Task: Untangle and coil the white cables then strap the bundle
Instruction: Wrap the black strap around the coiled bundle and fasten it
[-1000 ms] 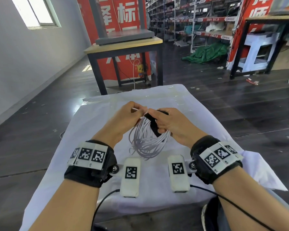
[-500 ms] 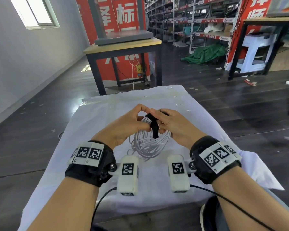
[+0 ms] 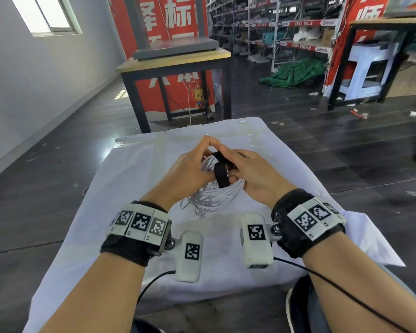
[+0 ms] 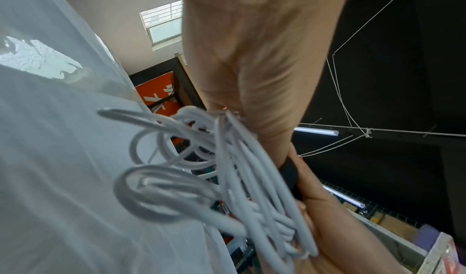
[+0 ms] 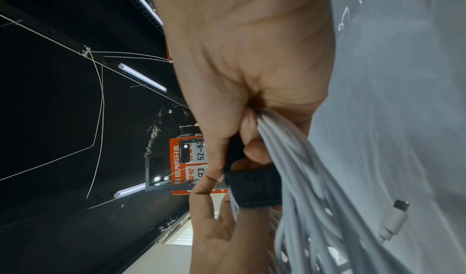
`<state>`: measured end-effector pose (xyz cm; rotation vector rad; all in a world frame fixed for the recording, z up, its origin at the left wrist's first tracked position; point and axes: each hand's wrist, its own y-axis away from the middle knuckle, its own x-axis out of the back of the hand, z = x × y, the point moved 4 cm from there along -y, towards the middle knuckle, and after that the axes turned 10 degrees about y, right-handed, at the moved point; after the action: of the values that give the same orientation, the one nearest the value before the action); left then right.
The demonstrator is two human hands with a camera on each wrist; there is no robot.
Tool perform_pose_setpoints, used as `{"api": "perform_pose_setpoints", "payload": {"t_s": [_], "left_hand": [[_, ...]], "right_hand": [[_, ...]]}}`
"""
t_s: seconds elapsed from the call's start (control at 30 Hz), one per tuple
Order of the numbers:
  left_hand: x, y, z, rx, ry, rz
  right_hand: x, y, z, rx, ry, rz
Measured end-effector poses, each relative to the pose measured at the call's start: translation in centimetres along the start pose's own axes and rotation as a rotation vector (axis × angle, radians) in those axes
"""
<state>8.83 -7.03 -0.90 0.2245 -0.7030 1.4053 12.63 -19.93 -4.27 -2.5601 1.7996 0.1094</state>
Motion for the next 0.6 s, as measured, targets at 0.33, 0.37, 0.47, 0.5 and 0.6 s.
{"api": "perform_pose_setpoints", "payload": {"t_s": [0.33, 0.37, 0.47, 0.5, 0.6], "left_hand": [[0.9, -0.3, 1.1, -0.151, 0.126, 0.162], [1.2, -0.3, 1.1, -0.159, 0.091, 0.170], [2.0, -0.1, 1.3, -0.174, -0.073, 0.192], [2.2, -0.1, 1.4, -0.181, -0.102, 0.191], [2.5, 0.1, 1.9, -0.179, -0.082, 0.146]], "right_hand": [[0.6, 0.1, -0.4, 0.031, -0.028, 0.005], [0.6, 0.1, -0.4, 0.029, -0.027, 0.009], [0.6, 0.1, -0.3, 0.021, -0.023, 0.036], [0.7, 0.0, -0.3, 0.020, -0.014, 0.043], [0.6, 0.1, -0.1, 0.017, 0.098, 0.045]]}}
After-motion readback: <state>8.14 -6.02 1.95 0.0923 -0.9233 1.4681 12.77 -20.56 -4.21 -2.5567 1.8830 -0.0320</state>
